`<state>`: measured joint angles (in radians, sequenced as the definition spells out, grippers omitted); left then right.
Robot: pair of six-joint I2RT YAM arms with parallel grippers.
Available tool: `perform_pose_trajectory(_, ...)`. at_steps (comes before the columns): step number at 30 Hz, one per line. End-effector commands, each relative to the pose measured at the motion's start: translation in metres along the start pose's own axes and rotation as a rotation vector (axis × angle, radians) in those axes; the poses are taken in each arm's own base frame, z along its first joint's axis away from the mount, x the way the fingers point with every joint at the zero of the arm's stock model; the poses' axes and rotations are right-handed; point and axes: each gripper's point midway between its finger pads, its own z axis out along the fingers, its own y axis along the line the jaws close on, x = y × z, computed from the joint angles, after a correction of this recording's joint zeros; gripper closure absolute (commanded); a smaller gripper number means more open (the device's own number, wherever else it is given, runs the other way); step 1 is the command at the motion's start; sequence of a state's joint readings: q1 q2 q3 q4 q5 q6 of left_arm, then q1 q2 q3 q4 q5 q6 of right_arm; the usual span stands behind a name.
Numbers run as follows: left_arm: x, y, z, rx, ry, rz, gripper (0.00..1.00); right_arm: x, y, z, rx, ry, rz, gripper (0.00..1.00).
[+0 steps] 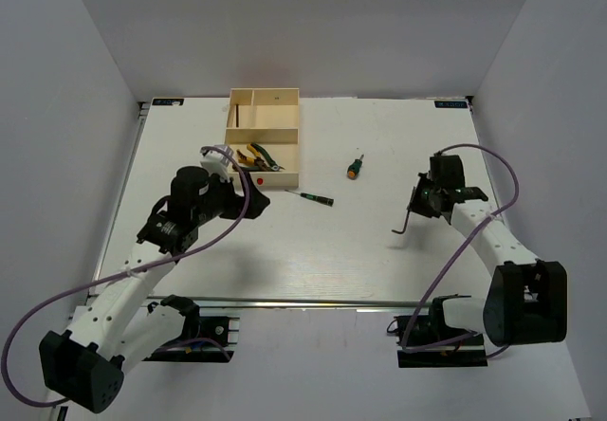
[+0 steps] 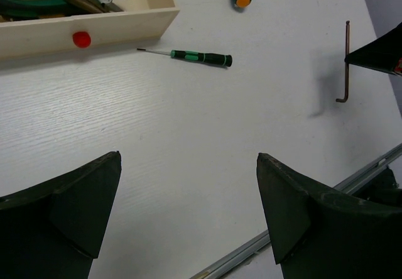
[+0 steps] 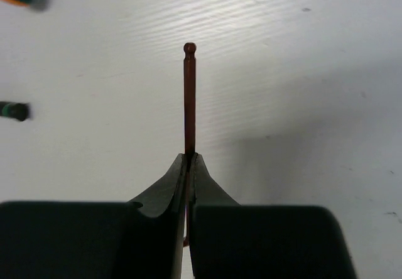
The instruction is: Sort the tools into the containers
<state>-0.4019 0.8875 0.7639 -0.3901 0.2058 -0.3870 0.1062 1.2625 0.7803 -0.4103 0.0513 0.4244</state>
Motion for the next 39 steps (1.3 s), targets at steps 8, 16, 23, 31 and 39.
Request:
perform_pose_trajectory(8, -0.039, -0.039, 0.018, 0.153, -0.044, -0.061, 0.05, -0.027, 0.106, -0.040, -0.274, -0.130, -0.151, 1.00)
perform_pose_trajectory(16, -0.049, -0.065, 0.045, 0.206, -0.017, -0.077, 0.09, -0.021, 0.170, -0.062, -0.420, -0.171, -0.241, 1.00)
perform_pose_trajectory(23, -0.043, -0.081, 0.072, 0.208, 0.028, -0.078, 0.11, -0.017, 0.207, -0.080, -0.521, -0.192, -0.292, 1.00)
perform_pose_trajectory(31, -0.046, -0.104, 0.102, 0.216, 0.047, -0.079, 0.19, -0.003, 0.239, -0.100, -0.640, -0.189, -0.351, 1.00)
perform_pose_trajectory(39, -0.042, -0.131, 0.121, 0.233, 0.050, -0.083, 0.27, 0.014, 0.247, -0.101, -0.655, -0.178, -0.399, 1.00)
